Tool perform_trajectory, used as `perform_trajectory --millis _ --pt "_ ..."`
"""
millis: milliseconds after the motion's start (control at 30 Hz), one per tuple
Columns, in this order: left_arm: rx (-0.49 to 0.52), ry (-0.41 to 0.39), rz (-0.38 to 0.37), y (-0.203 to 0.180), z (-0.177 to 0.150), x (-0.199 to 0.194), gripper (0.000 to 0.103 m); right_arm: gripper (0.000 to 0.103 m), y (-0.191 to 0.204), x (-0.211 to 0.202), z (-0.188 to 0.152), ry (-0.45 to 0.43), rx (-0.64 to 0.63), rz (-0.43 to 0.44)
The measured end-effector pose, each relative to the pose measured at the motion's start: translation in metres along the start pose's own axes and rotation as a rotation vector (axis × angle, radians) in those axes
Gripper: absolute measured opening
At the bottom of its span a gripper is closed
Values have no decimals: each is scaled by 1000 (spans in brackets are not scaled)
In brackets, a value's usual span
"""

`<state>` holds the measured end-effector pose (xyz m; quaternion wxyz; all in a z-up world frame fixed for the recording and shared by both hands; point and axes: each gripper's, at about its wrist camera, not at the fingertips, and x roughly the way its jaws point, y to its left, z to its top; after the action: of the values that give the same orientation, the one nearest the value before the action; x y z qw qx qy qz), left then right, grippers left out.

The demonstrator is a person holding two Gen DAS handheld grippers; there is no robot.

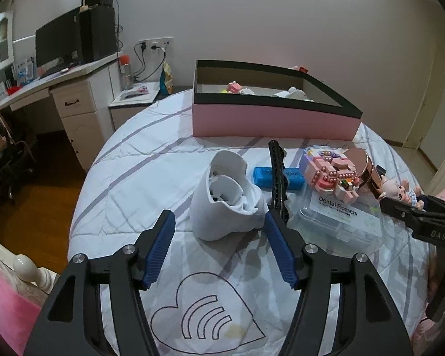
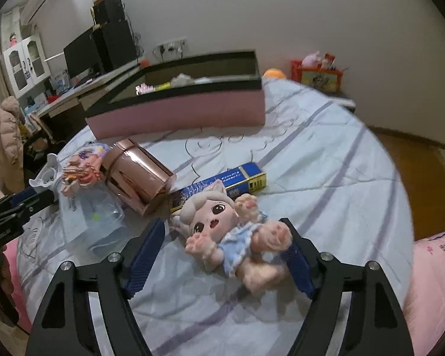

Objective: Organize rigid objects
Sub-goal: 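Grasp the white plastic dryer part with the left gripper while the right grasps the doll, then lift the white part and the doll off the bed toward the pink box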

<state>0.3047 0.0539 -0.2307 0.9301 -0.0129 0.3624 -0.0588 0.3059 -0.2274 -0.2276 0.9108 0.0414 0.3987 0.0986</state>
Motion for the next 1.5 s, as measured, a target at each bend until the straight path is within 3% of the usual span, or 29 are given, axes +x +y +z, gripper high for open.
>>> perform_trajectory --millis 67,300,633,667,700,867,1300,1500 --pt "-2 -2 0 1 1 0 67 70 0 2 3 -2 -2 3" --pt "-8 -10 14 3 8 4 75 68 7 -9 -4 -44 -3 -51" --pt "16 19 8 -5 14 21 76 68 3 -9 -5 -39 22 -53" --pt "23 26 17 -6 15 25 73 68 2 -8 -4 -38 24 -51" --pt "27 32 10 -6 14 27 63 68 2 -7 -4 -36 26 -49" --pt "47 5 15 -11 12 22 59 68 1 -8 -4 -44 25 -51" --pt "35 -29 27 -3 11 -8 59 68 10 -27 -4 -120 21 -68" --pt "24 8 21 6 -1 -12 60 67 18 -30 -9 -87 -7 -72"
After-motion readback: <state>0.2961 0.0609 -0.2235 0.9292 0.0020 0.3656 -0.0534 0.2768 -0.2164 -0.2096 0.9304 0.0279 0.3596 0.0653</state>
